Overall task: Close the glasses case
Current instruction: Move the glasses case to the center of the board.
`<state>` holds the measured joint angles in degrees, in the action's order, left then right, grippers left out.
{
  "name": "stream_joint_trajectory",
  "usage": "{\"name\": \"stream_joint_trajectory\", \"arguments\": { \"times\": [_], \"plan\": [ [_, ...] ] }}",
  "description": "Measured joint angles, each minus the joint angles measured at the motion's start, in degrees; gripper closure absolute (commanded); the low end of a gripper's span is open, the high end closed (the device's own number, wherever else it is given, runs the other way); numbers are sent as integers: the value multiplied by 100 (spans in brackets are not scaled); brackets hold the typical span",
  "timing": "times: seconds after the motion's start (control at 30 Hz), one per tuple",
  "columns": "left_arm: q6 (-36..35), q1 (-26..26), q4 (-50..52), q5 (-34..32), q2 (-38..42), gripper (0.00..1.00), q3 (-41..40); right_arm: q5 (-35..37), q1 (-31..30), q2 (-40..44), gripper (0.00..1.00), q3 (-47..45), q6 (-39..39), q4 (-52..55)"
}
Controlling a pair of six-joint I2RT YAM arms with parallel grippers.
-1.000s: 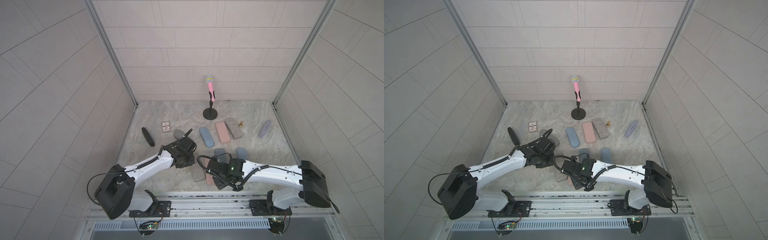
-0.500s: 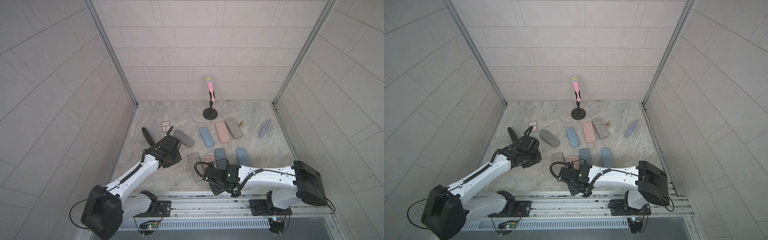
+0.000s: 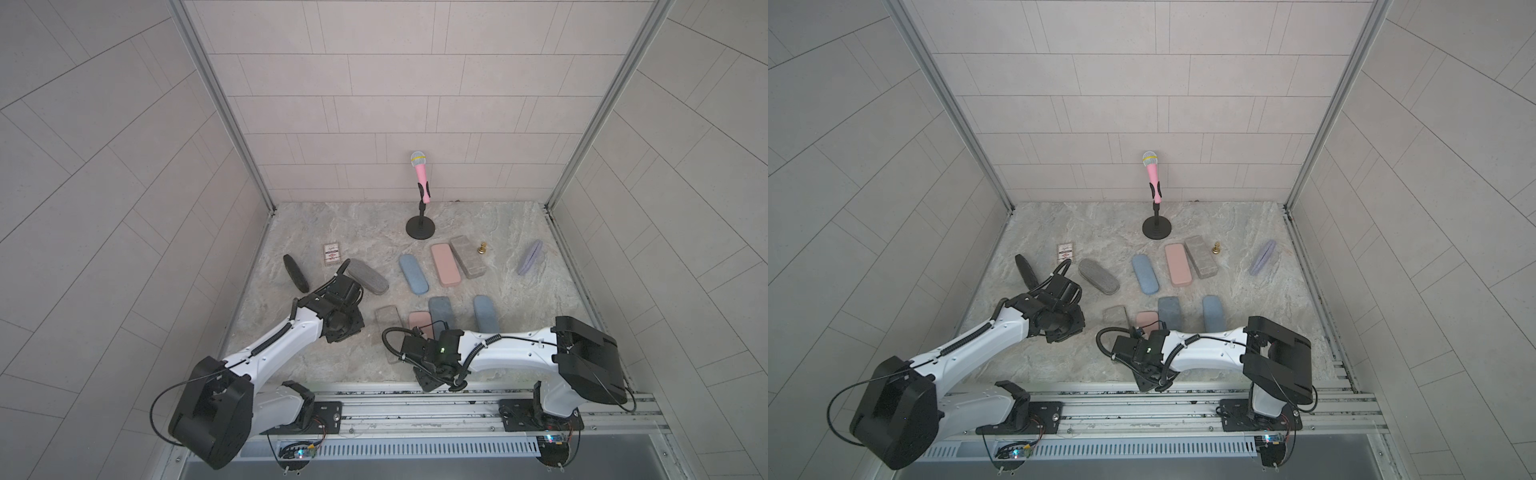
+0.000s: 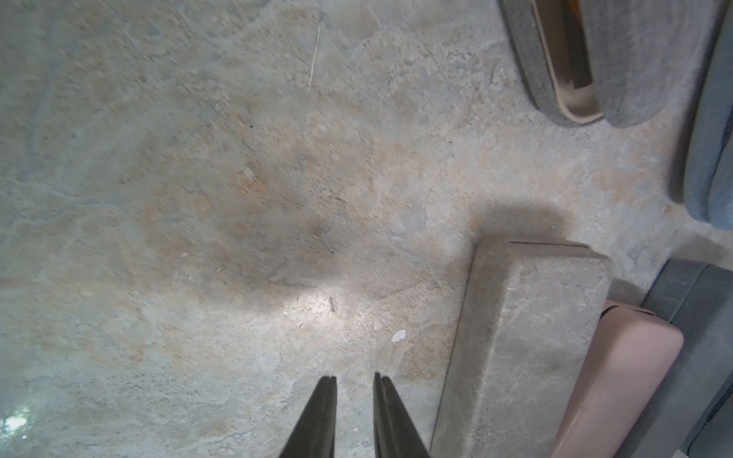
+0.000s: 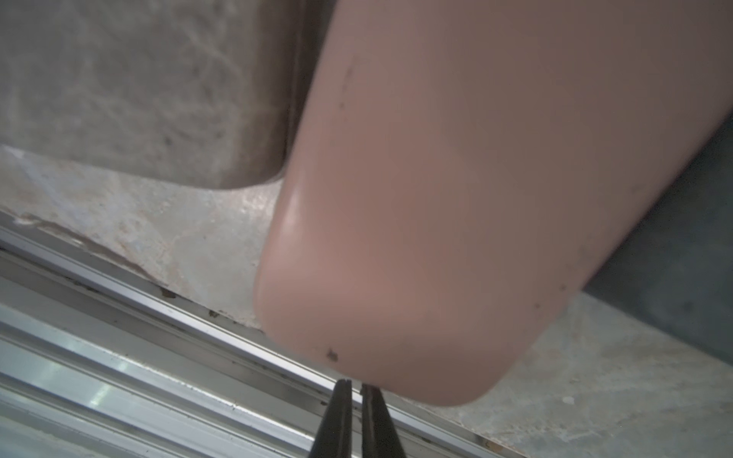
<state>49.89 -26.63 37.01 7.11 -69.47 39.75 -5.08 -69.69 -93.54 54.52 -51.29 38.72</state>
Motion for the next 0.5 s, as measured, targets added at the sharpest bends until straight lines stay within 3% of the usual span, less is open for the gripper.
{"name": "stream_joint_trajectory", "arguments": {
  "times": [0.5],
  "plan": [
    [2,0,-240,155,-175,77,-186,15,415,-269,89,376,479,11]
  ]
}}
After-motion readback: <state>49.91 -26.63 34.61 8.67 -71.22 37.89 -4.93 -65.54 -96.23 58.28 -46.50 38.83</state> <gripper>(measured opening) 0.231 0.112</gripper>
